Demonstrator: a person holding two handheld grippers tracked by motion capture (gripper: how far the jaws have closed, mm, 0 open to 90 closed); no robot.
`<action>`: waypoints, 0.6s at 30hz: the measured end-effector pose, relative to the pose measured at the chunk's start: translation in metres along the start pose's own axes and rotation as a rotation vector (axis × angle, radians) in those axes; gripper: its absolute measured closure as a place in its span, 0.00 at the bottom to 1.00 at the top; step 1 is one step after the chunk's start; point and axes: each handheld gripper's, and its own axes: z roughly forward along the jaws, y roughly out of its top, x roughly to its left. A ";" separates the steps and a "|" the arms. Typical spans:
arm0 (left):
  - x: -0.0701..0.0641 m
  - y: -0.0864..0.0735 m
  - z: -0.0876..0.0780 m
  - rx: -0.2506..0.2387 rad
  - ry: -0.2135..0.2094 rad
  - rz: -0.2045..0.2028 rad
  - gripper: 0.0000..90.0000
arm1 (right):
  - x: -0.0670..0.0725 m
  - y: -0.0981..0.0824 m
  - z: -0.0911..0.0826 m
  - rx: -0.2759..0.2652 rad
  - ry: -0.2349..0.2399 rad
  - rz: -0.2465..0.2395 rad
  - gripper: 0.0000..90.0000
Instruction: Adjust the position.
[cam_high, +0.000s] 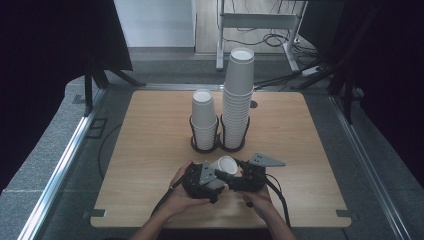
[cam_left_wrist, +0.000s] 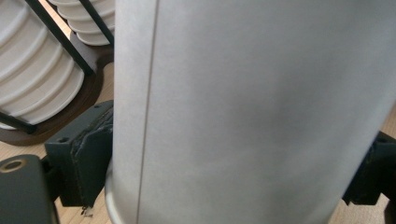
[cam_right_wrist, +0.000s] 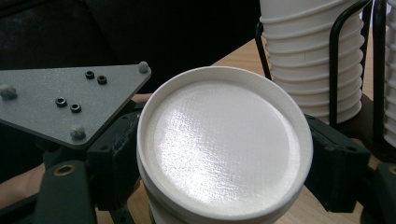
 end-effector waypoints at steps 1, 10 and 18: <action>0.000 0.000 -0.001 0.005 -0.005 0.009 0.10 | 0.000 0.000 0.000 0.004 0.002 -0.001 0.20; 0.005 0.000 -0.006 -0.001 -0.002 0.001 0.10 | 0.001 0.006 -0.004 0.025 0.025 -0.012 0.13; 0.014 -0.002 -0.008 0.009 -0.009 0.002 0.10 | -0.006 0.016 -0.020 0.059 0.010 -0.049 0.13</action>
